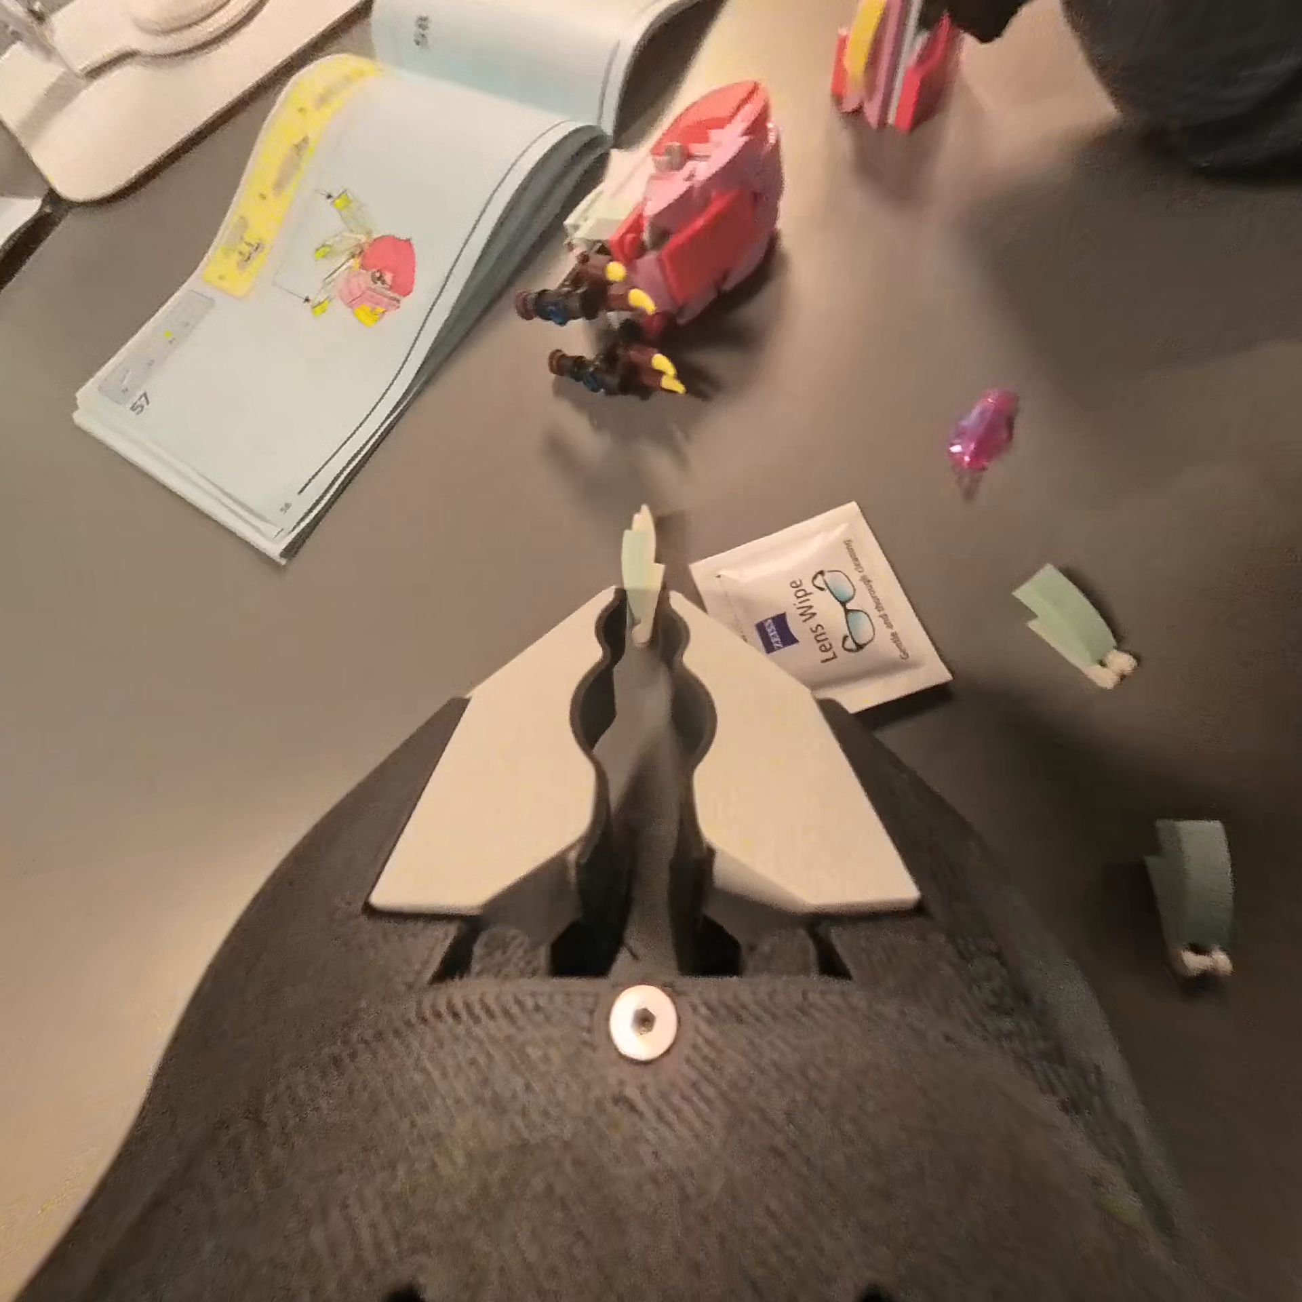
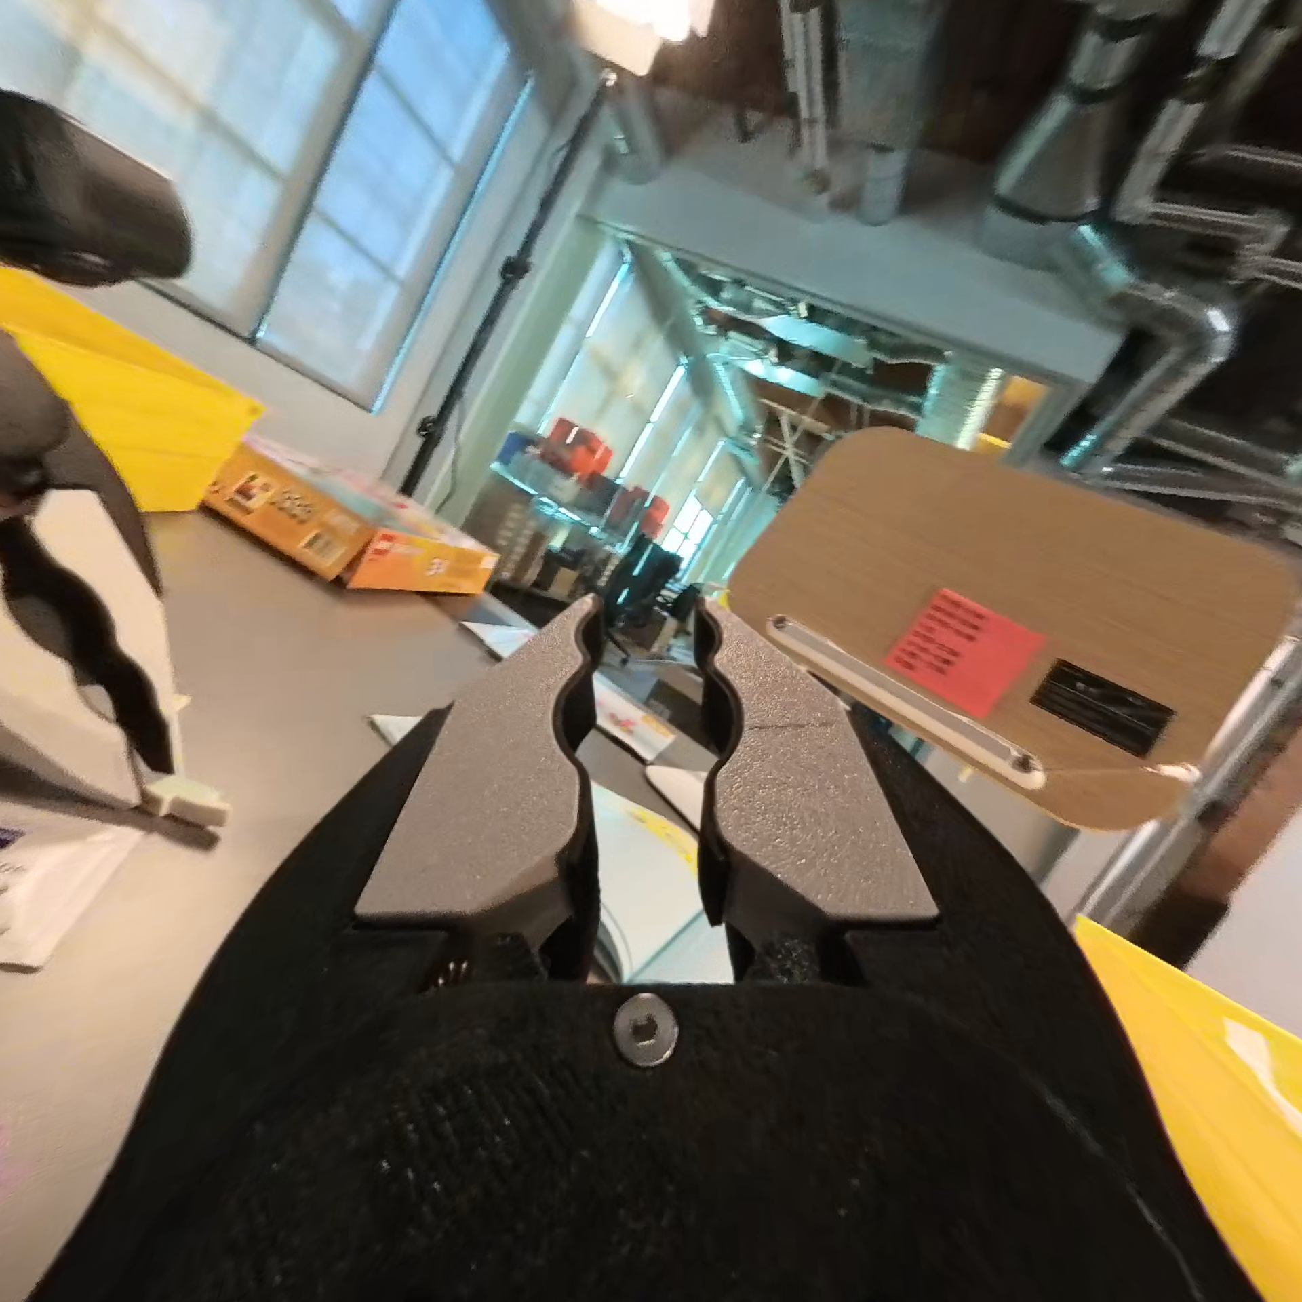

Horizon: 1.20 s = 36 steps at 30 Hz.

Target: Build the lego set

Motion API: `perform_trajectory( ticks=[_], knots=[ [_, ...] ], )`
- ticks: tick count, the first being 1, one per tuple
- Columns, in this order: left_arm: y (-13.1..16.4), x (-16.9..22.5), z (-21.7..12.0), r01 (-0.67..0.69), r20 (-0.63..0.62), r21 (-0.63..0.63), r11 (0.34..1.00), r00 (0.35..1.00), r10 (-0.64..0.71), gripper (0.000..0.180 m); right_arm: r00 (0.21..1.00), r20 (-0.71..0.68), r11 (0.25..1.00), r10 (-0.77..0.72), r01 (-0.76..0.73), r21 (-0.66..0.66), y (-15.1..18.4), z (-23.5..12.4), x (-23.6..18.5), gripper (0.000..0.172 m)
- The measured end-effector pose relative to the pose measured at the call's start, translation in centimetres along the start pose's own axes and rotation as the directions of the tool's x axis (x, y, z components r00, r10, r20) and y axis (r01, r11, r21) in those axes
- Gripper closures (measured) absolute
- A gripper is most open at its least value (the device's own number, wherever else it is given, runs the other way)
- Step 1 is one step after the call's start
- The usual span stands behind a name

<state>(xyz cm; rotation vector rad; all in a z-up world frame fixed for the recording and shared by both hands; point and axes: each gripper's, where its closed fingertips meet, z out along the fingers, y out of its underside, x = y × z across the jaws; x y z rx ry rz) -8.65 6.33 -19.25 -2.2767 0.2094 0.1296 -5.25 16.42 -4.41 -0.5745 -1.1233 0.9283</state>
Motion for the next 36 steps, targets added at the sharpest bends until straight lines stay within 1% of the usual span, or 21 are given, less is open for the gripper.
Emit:
perform_trajectory(
  ticks=[1,2,3,4,6,8,10,11,14,16,18,20,23,26,28,31,32,33,34,36],
  knots=[
    [-0.1,-0.3,0.0,0.032,0.019,0.009,0.999,0.999,-0.032,0.164,1.0,-0.023,1.0,-0.004,0.004,0.0,0.3,0.0,0.5,0.149],
    [-0.4,-0.7,0.0,0.069,0.039,0.028,0.997,0.997,-0.07,0.142,0.999,-0.04,1.0,-0.012,0.012,-0.008,0.8,-0.1,1.0,0.151],
    [-1.0,-0.8,-0.3,0.09,0.039,0.063,0.994,0.995,-0.093,0.129,0.998,-0.055,1.0,-0.017,0.015,-0.021,1.3,0.0,1.4,0.152],
    [-1.9,-1.0,-0.8,0.096,0.041,0.124,0.988,0.994,-0.101,0.121,0.997,-0.071,0.999,-0.012,0.01,-0.031,1.7,0.1,1.9,0.153],
    [-4.1,-1.4,-2.5,0.072,0.069,0.266,0.961,0.993,-0.093,0.116,0.994,-0.105,0.999,0.001,-0.006,-0.042,2.2,0.0,2.8,0.154],
    [-6.0,-1.7,-4.7,0.038,0.108,0.391,0.919,0.99,-0.087,0.116,0.991,-0.131,0.999,0.001,-0.008,-0.051,2.4,-0.2,3.3,0.155],
    [-6.9,-1.9,-6.4,0.026,0.127,0.463,0.886,0.987,-0.096,0.12,0.99,-0.139,0.998,-0.01,0.001,-0.066,2.6,-0.2,3.4,0.156],
    [-6.9,-1.9,-6.8,0.031,0.123,0.47,0.882,0.987,-0.1,0.123,0.989,-0.143,0.997,-0.021,0.01,-0.077,2.8,-0.2,3.5,0.157],
    [-6.1,-1.3,-6.8,0.077,0.086,0.437,0.896,0.988,-0.127,0.124,0.981,-0.186,0.992,-0.046,0.023,-0.125,3.6,-0.4,4.3,0.159],
    [-5.2,0.2,-7.1,0.142,0.032,0.397,0.907,0.985,-0.168,0.124,0.976,-0.213,0.989,-0.055,0.024,-0.147,3.9,-0.7,4.8,0.159],
    [-4.2,2.8,-7.7,0.188,-0.025,0.366,0.912,0.981,-0.192,0.123,0.971,-0.228,0.985,-0.074,0.036,-0.167,4.0,-0.9,5.0,0.159],
    [-3.1,5.7,-8.5,0.178,-0.062,0.36,0.916,0.984,-0.167,0.124,0.965,-0.247,0.982,-0.09,0.044,-0.183,4.1,-1.1,5.2,0.16],
    [-1.3,9.5,-9.1,0.158,-0.114,0.338,0.928,0.985,-0.127,0.138,0.956,-0.282,0.982,-0.081,0.027,-0.188,4.0,-1.5,5.7,0.157],
    [0.9,11.0,-8.0,0.144,-0.089,0.203,0.969,0.988,-0.128,0.144,0.952,-0.299,0.981,-0.066,0.008,-0.192,4.0,-1.8,5.8,0.157],
    [1.5,11.3,-7.3,0.082,-0.048,0.138,0.987,0.996,-0.076,0.151,0.953,-0.297,0.982,-0.062,0.005,-0.19,3.7,-2.0,5.6,0.157],
    [2.9,11.6,-6.3,0.023,-0.019,0.018,1.0,1.0,-0.022,0.159,0.957,-0.284,0.981,-0.062,0.007,-0.193,3.6,-2.2,5.2,0.157],
    [3.0,11.5,-6.2,0.015,-0.005,0.008,1.0,1.0,-0.015,0.162,0.958,-0.279,0.981,-0.062,0.007,-0.193,3.6,-2.2,5.0,0.157],
    [2.8,11.5,-6.3,0.023,0.0,0.023,0.999,1.0,-0.023,0.169,0.96,-0.274,0.981,-0.058,0.004,-0.194,3.6,-2.2,4.9,0.155],
    [2.7,11.6,-6.4,0.043,-0.003,0.028,0.999,0.999,-0.043,0.173,0.962,-0.268,0.98,-0.052,-0.002,-0.199,3.8,-2.1,4.9,0.154],
    [2.9,12.0,-6.6,0.108,-0.041,0.01,0.994,0.993,-0.108,0.173,0.965,-0.258,0.978,-0.039,-0.016,-0.208,4.1,-2.0,4.7,0.154]
  ],
)
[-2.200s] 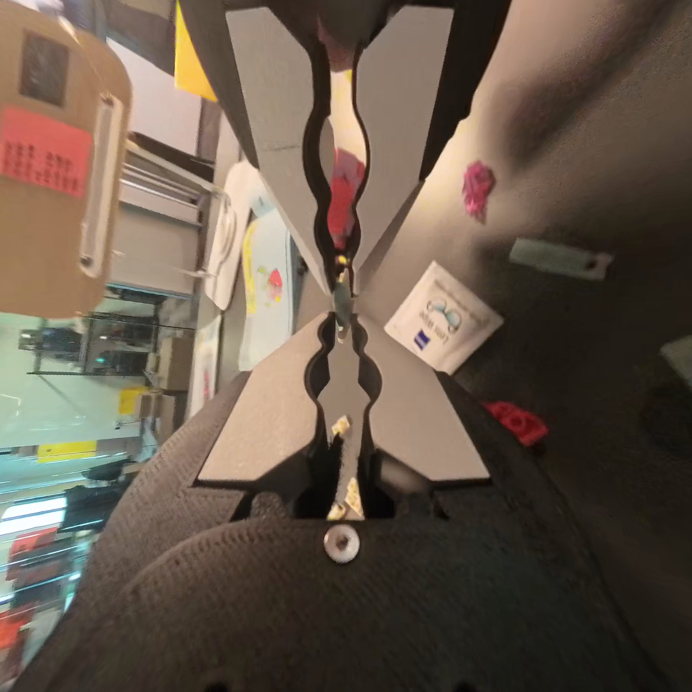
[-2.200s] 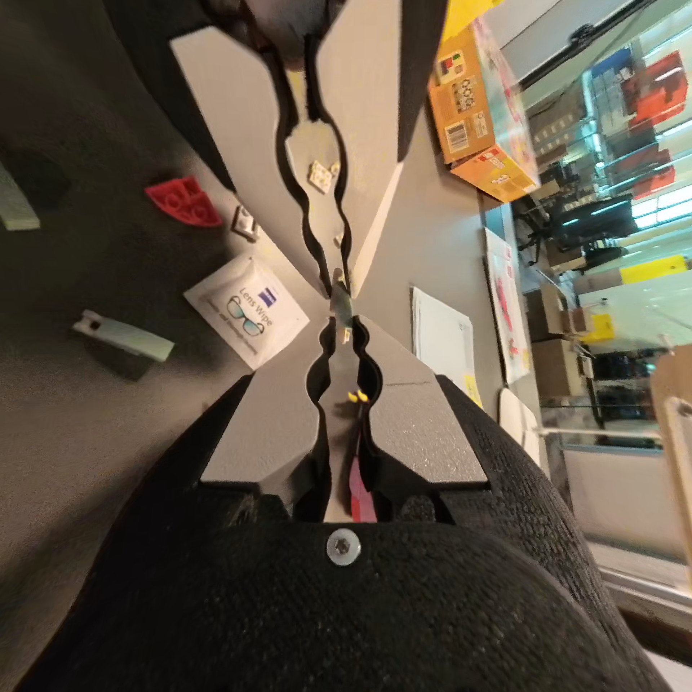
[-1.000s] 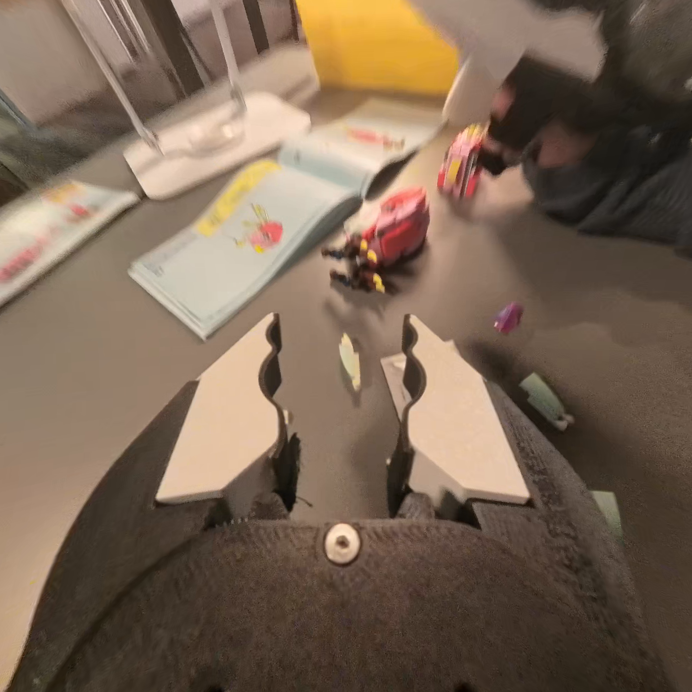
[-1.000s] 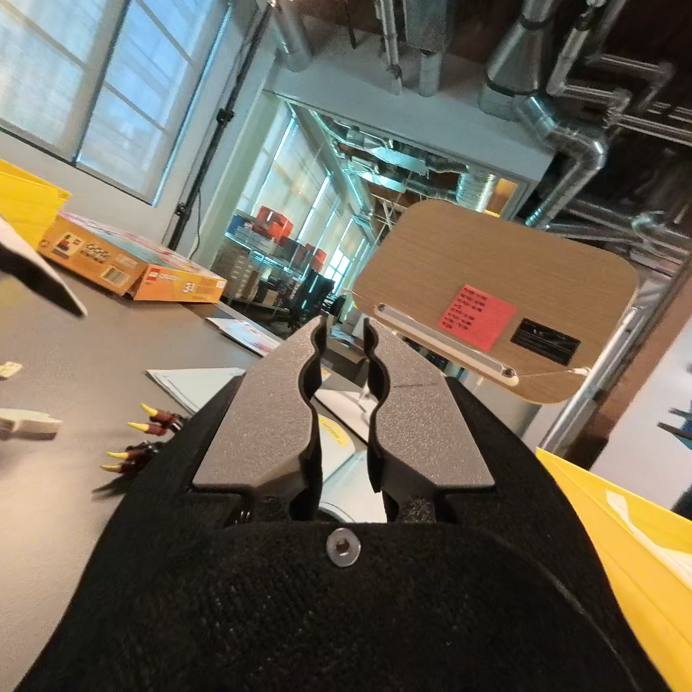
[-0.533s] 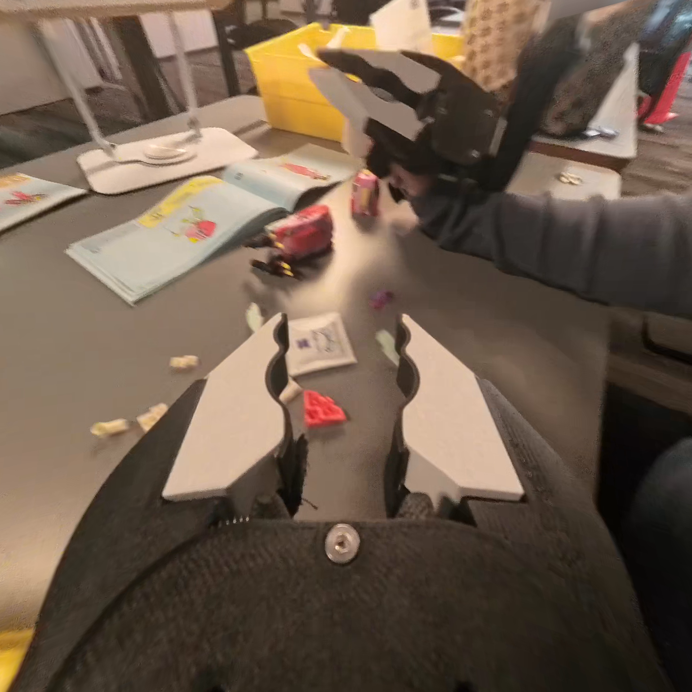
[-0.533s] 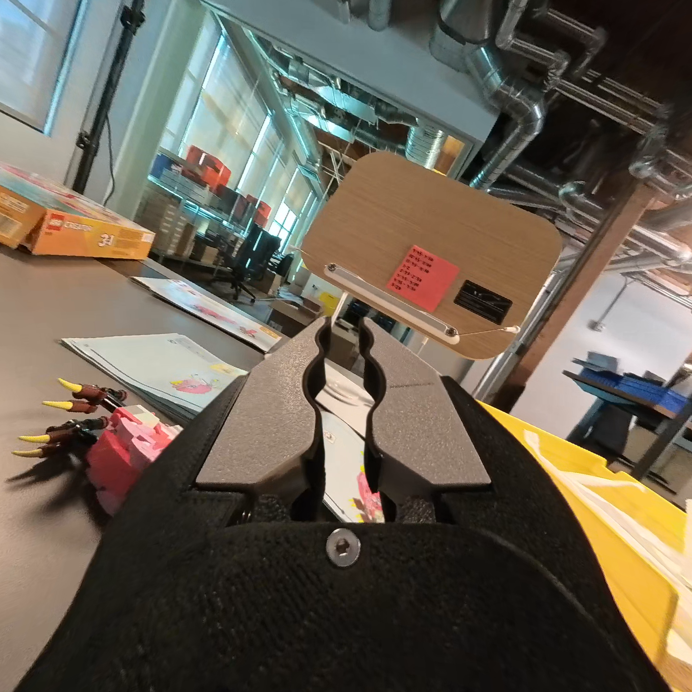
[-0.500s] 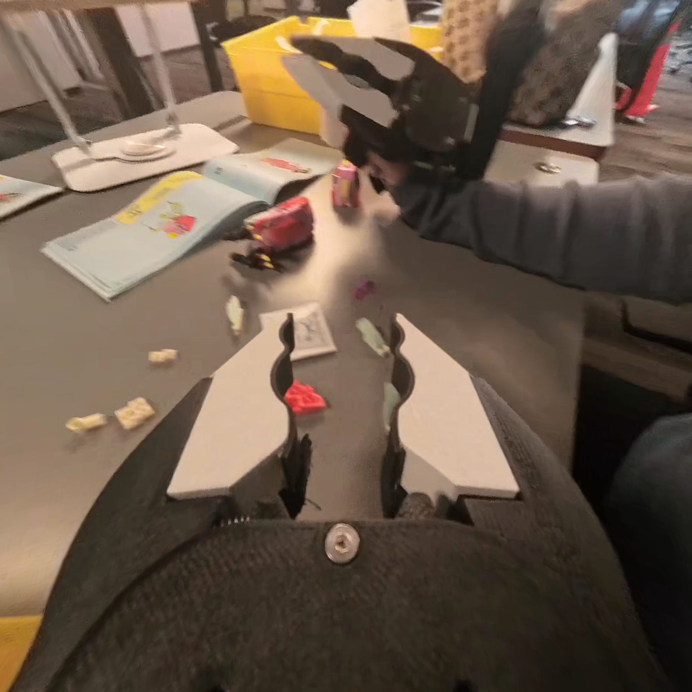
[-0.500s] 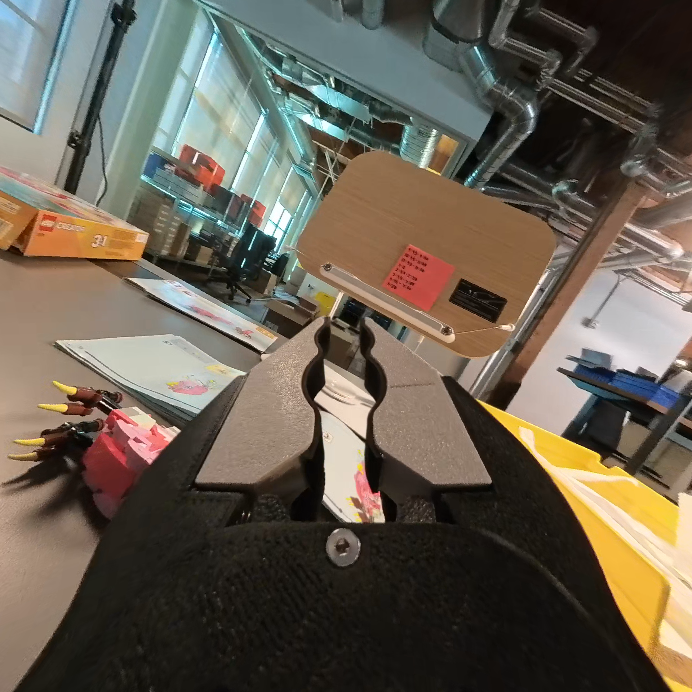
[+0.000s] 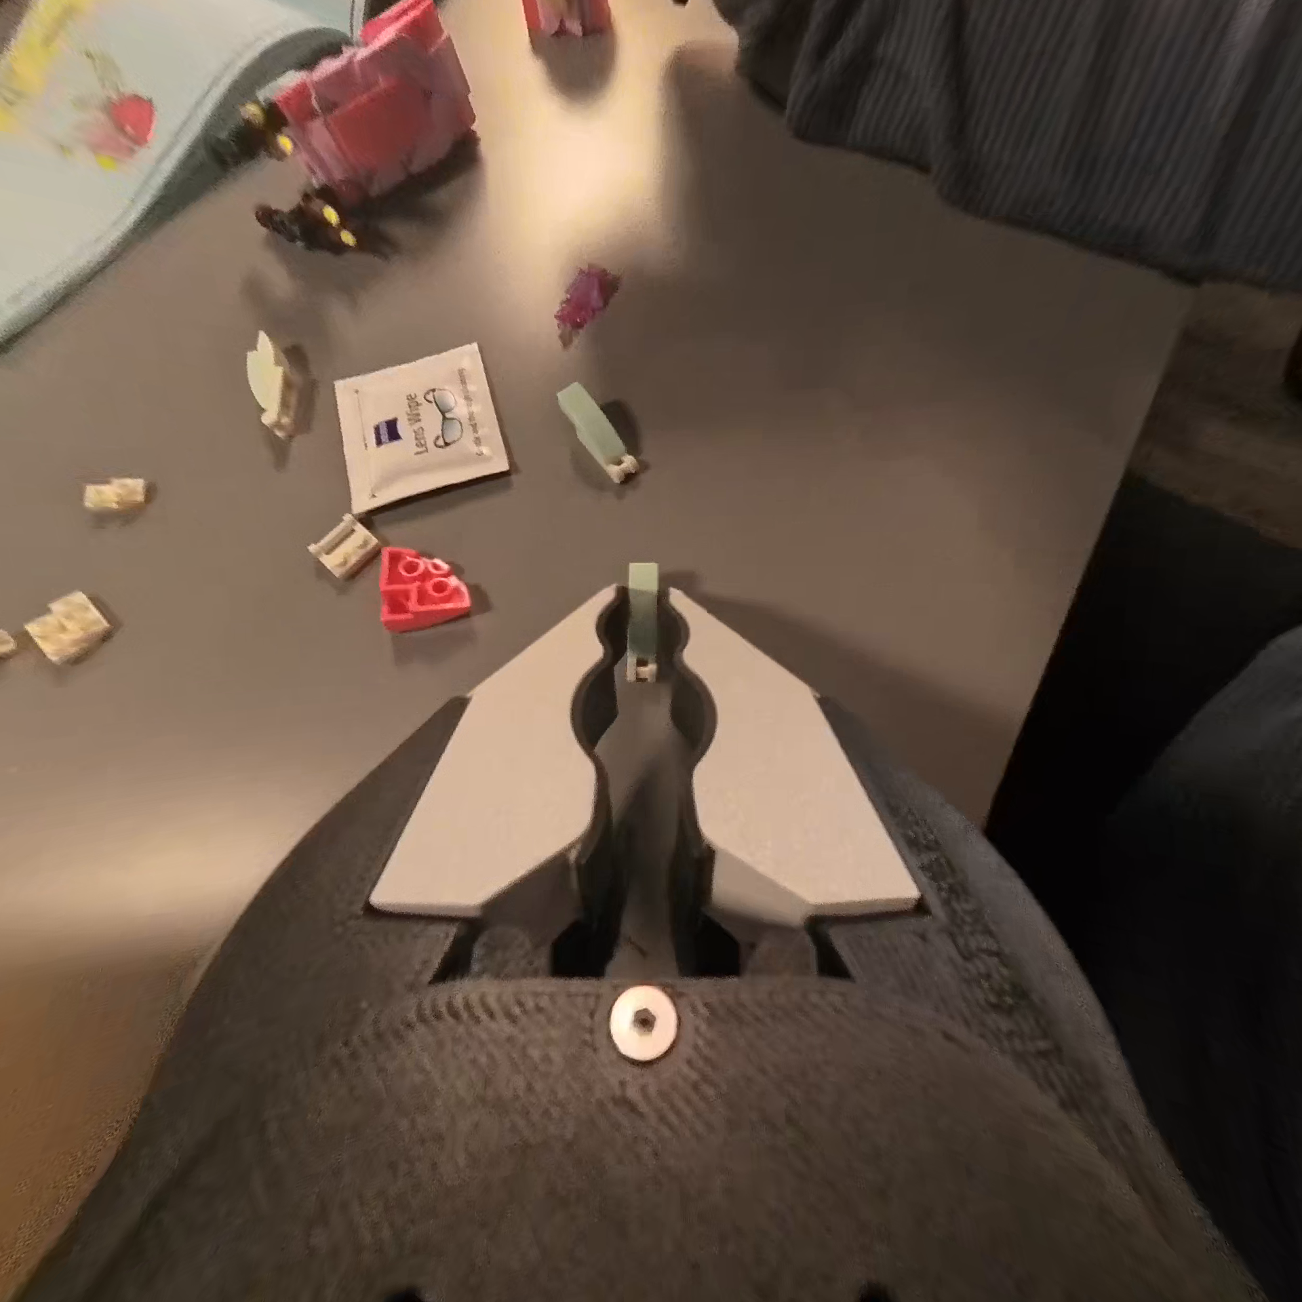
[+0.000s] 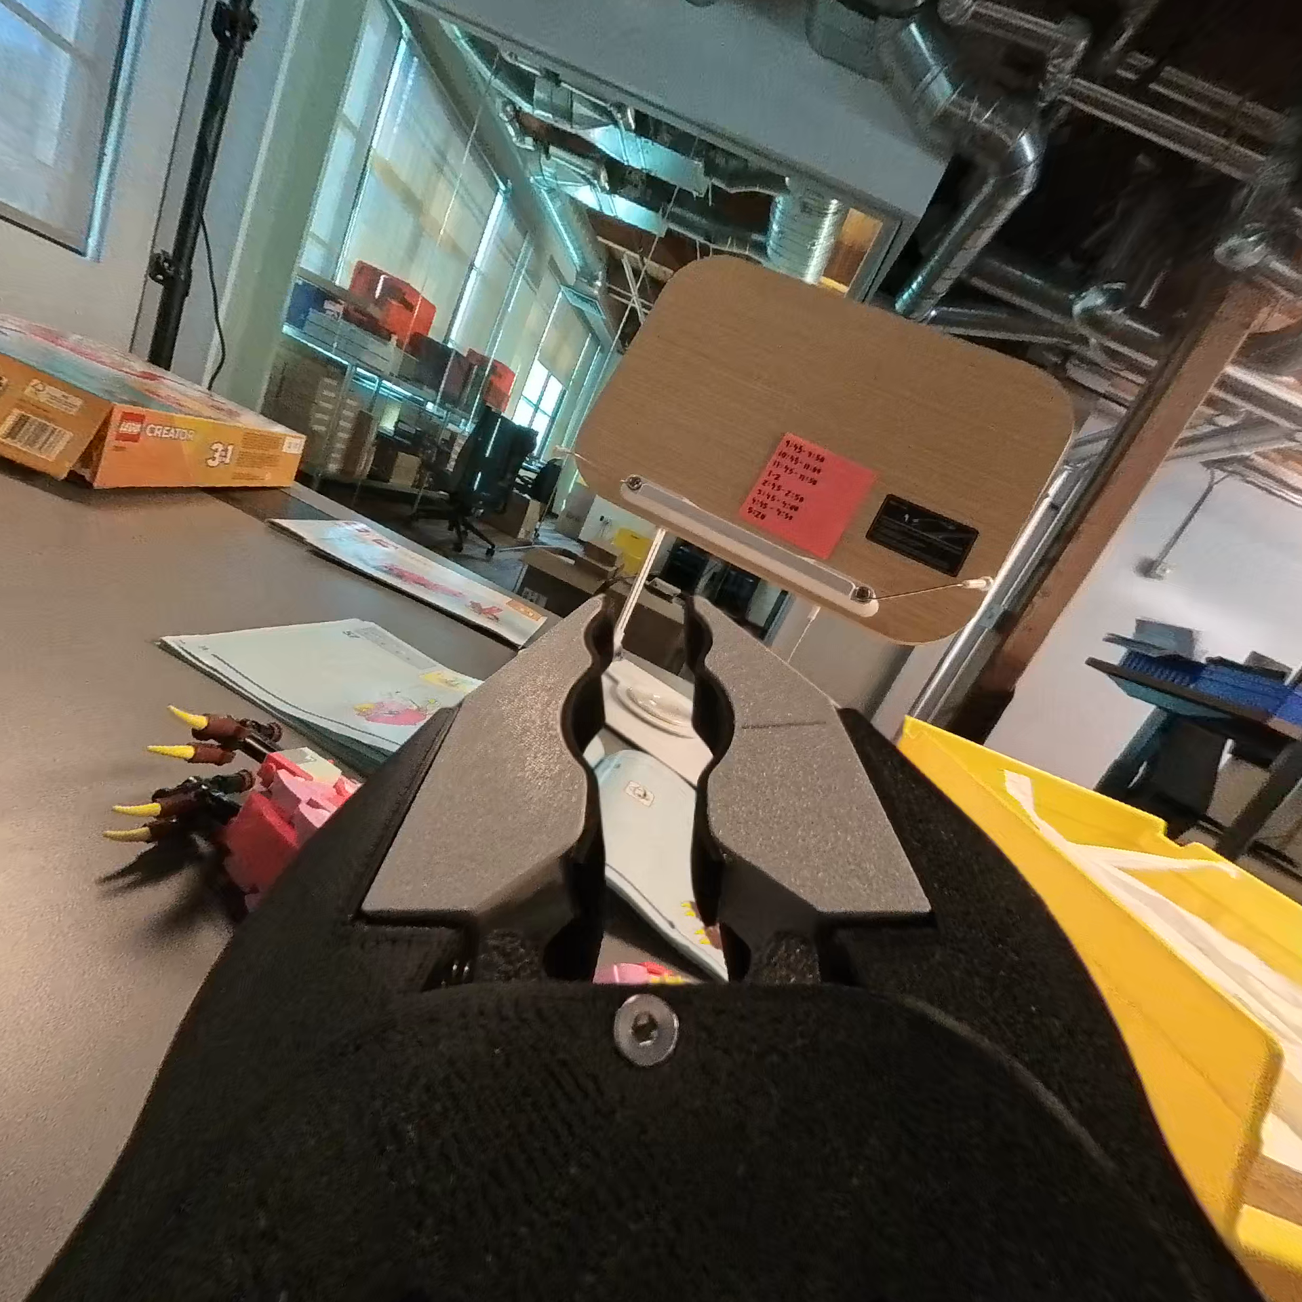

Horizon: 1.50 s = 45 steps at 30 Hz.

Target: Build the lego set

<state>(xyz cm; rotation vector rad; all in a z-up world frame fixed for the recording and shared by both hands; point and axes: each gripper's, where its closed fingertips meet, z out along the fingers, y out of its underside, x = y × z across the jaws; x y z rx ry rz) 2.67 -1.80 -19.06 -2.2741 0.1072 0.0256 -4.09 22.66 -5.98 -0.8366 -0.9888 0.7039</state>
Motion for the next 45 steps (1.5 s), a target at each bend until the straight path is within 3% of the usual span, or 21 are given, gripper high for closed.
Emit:
perform_trajectory(
  ticks=[2,5,7,10,15,18,21,23,25,27,30,34,40,45],
  knots=[
    [-0.3,1.2,-0.4,0.109,-0.124,0.005,0.994,0.986,-0.107,0.173,1.0,0.007,1.0,0.005,-0.004,-0.003,0.1,0.1,-0.1,0.154],
    [-0.5,3.4,-1.5,0.26,-0.364,-0.081,0.962,0.891,-0.271,0.173,0.999,0.036,1.0,0.019,-0.019,0.0,0.1,0.1,-0.5,0.155],
    [0.8,3.5,-1.6,0.238,-0.363,-0.184,0.954,0.885,-0.291,0.173,0.997,0.076,0.999,0.032,-0.032,-0.007,0.2,0.2,-1.1,0.155],
    [0.9,3.5,-1.5,0.241,-0.383,-0.209,0.948,0.871,-0.306,0.173,0.993,0.116,0.999,0.035,-0.033,-0.024,0.5,0.3,-1.8,0.157],
    [0.2,1.4,-1.2,0.281,-0.306,-0.16,0.946,0.897,-0.318,0.14,0.988,0.152,0.999,0.03,-0.025,-0.039,0.8,0.4,-2.5,0.159],
    [-0.1,-0.3,-1.5,0.287,-0.231,-0.111,0.951,0.924,-0.306,0.137,0.987,0.158,0.999,0.026,-0.019,-0.046,0.9,0.4,-2.7,0.16],
    [-1.0,0.5,-2.1,0.27,-0.25,-0.077,0.96,0.927,-0.281,0.137,0.986,0.162,0.999,0.026,-0.018,-0.049,1.0,0.5,-2.8,0.161],
    [-0.9,1.5,-2.4,0.153,-0.211,-0.064,0.986,0.964,-0.163,0.14,0.986,0.163,0.999,0.024,-0.017,-0.049,1.0,0.4,-2.8,0.162],
    [-0.2,2.3,-2.5,-0.055,-0.114,-0.057,0.997,0.992,0.049,0.154,0.986,0.163,0.999,0.023,-0.016,-0.049,1.0,0.4,-2.8,0.162],
    [0.1,2.9,-2.6,-0.25,-0.012,-0.051,0.967,0.968,0.25,0.167,0.986,0.167,0.999,0.024,-0.016,-0.05,1.0,0.5,-2.9,0.163],
    [-0.4,4.4,-2.6,-0.377,0.052,0.016,0.926,0.925,0.376,0.175,0.985,0.173,0.999,0.021,-0.012,-0.053,1.1,0.5,-3.0,0.163],
    [0.0,4.0,-2.1,-0.346,0.088,-0.002,0.938,0.935,0.345,0.167,0.984,0.179,0.998,0.019,-0.01,-0.055,1.1,0.5,-3.1,0.164],
    [0.7,2.9,-1.5,-0.264,0.082,-0.038,0.964,0.96,0.266,0.172,0.982,0.186,0.998,0.022,-0.011,-0.062,1.2,0.5,-3.3,0.164],
    [0.5,2.6,-1.5,-0.11,-0.047,-0.015,0.994,0.993,0.109,0.173,0.98,0.195,0.999,0.039,-0.032,-0.039,0.8,0.4,-3.3,0.164]
  ],
)
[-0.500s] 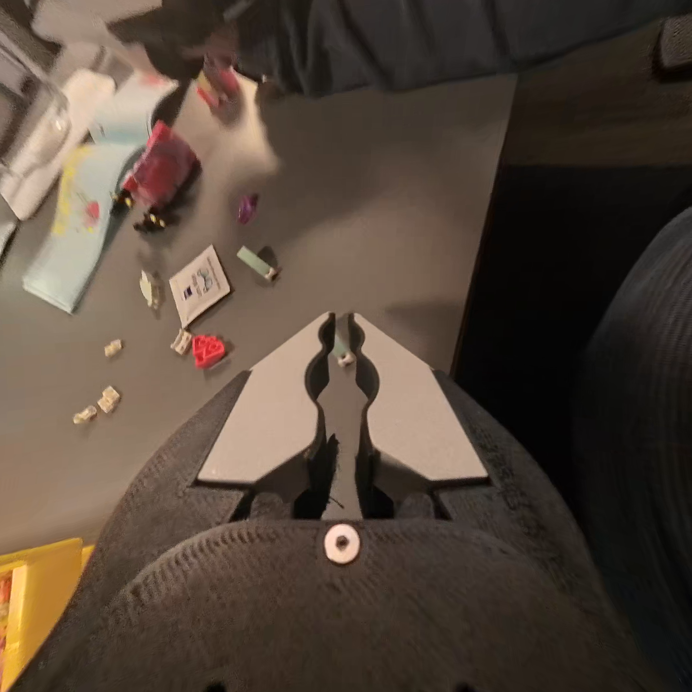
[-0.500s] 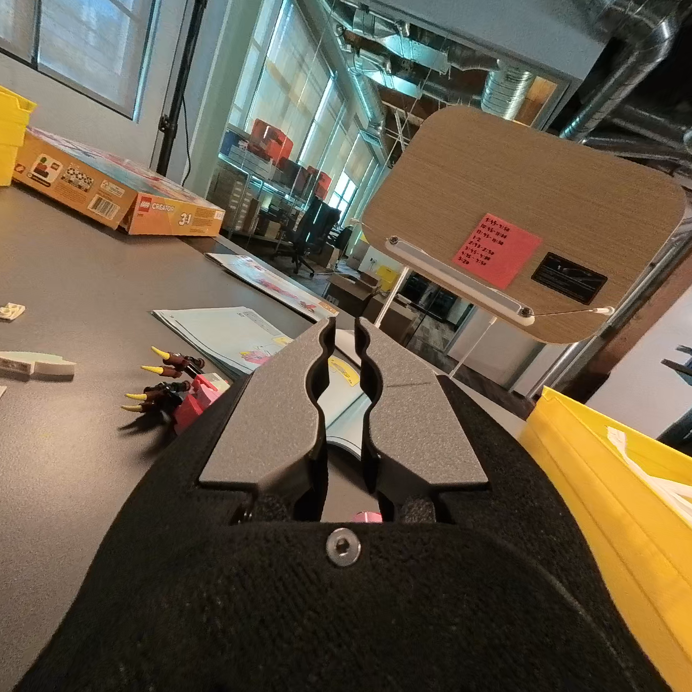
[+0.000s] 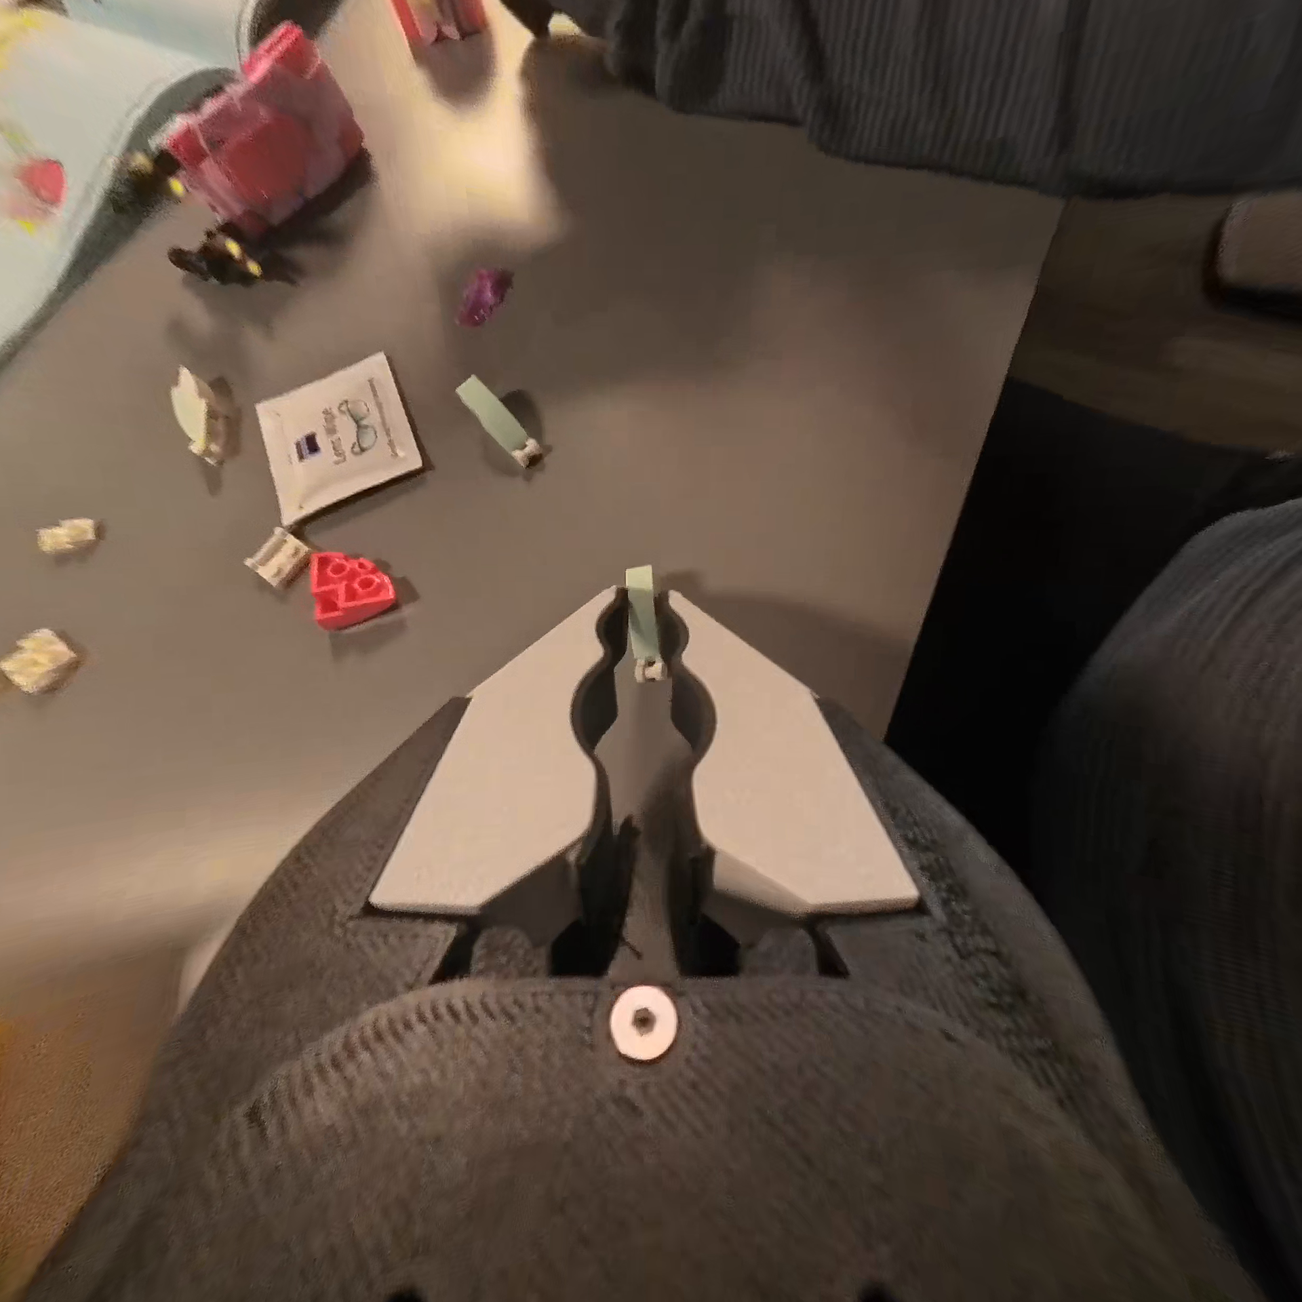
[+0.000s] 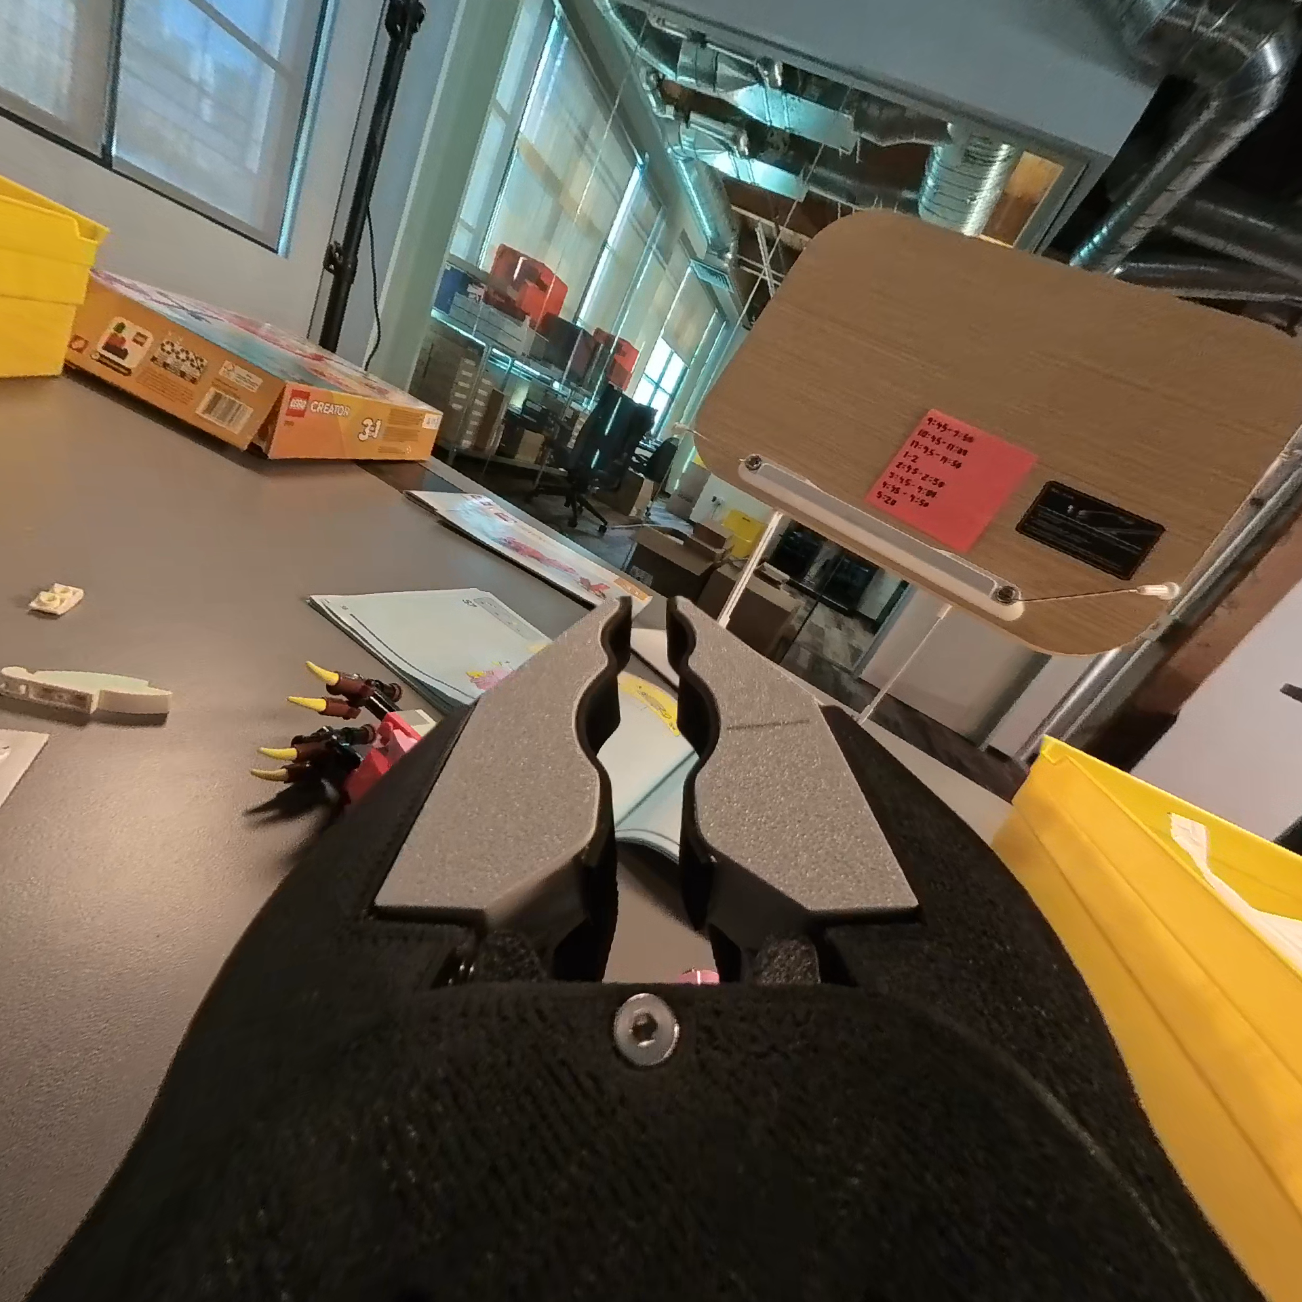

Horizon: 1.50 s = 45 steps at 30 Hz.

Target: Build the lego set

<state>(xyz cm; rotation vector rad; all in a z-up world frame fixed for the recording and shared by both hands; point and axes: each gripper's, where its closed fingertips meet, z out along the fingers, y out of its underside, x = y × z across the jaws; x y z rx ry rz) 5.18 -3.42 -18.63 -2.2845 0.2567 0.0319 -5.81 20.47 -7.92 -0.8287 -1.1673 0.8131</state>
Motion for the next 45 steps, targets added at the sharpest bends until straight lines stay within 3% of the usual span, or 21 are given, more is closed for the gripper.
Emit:
perform_trajectory(
  ticks=[5,8,12,15,17,20,22,25,30,37,45],
  knots=[
    [0.0,-0.8,0.0,0.249,-0.172,-0.012,0.968,0.954,-0.247,0.173,1.0,0.005,1.0,0.015,-0.015,-0.001,0.1,0.0,0.0,0.163],
    [0.3,-1.3,-0.1,0.328,-0.259,-0.072,0.942,0.906,-0.335,0.173,1.0,0.017,1.0,0.011,-0.01,-0.003,0.1,0.1,-0.2,0.163],
    [0.8,-3.3,-0.2,0.318,-0.218,-0.109,0.942,0.917,-0.334,0.159,0.999,0.033,1.0,0.028,-0.028,0.012,-0.1,0.0,-0.4,0.166],
    [-1.3,-4.8,-1.1,0.26,-0.17,-0.019,0.965,0.951,-0.26,0.152,0.999,0.029,0.999,0.037,-0.037,0.02,-0.3,0.0,-0.2,0.166],
    [-3.4,-7.8,-2.2,0.203,-0.025,0.067,0.977,0.979,-0.202,0.154,0.999,0.029,0.999,0.037,-0.037,0.019,-0.3,0.0,-0.2,0.166],
    [-5.6,-13.7,-3.5,0.21,0.203,0.112,0.971,0.952,-0.229,0.159,0.999,0.034,0.999,0.03,-0.03,0.017,-0.2,0.0,-0.4,0.166],
    [-5.9,-15.3,-2.3,0.248,0.179,0.065,0.967,0.95,-0.256,0.164,0.999,0.037,0.999,0.027,-0.028,0.016,-0.2,0.0,-0.4,0.166],
    [-3.9,-17.8,0.4,0.286,0.21,-0.105,0.952,0.942,-0.26,0.166,0.999,0.046,0.999,0.029,-0.029,0.014,-0.2,0.0,-0.6,0.166],
    [-1.4,-19.5,3.2,0.336,0.246,-0.258,0.906,0.93,-0.274,0.151,0.998,0.052,1.0,0.028,-0.029,0.01,-0.1,0.1,-0.7,0.166],
    [-0.2,-19.5,4.6,0.389,0.241,-0.334,0.859,0.916,-0.321,0.152,0.998,0.057,1.0,0.021,-0.022,0.008,-0.1,0.0,-0.8,0.166],
    [0.0,-18.8,4.4,0.377,0.21,-0.332,0.865,0.923,-0.322,0.165,0.998,0.062,1.0,0.015,-0.016,0.007,-0.2,-0.1,-0.9,0.166]
  ],
)
